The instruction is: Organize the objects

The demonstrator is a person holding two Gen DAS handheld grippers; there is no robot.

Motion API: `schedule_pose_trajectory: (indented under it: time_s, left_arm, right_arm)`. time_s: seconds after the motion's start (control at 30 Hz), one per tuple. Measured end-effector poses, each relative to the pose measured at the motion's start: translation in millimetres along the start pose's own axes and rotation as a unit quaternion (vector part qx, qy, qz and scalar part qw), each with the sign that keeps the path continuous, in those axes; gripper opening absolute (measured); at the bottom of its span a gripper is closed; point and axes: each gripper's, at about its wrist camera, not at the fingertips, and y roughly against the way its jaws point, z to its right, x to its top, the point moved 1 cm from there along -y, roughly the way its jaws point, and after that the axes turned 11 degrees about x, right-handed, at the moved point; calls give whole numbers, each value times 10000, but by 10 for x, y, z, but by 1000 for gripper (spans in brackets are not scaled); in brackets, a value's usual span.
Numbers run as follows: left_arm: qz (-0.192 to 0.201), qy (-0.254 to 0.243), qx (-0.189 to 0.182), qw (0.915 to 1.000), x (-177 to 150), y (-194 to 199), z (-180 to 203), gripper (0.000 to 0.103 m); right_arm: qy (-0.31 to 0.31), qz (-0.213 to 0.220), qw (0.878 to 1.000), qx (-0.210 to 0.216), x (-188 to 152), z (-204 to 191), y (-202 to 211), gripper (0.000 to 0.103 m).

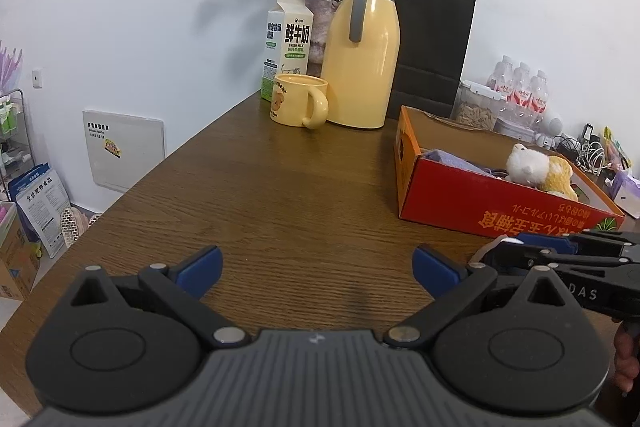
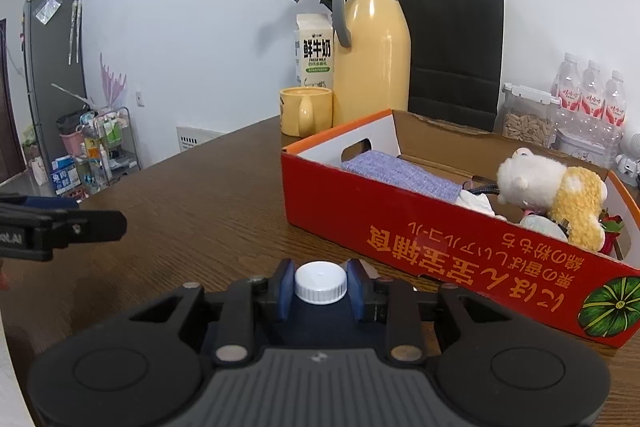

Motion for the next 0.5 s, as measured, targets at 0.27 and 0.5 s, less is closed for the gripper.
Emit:
schedule_pose_trajectory:
  time_s: [0.27, 0.5]
  left_arm:
    - [-20, -93, -30, 9999, 0, 18, 95, 103]
    - [-39, -259, -172, 9995, 29, 3, 286, 103]
  right_arm:
    - [-96, 174, 9998, -99, -13, 95, 149, 27]
    - [-219, 332, 9987, -334, -53, 279, 322, 27]
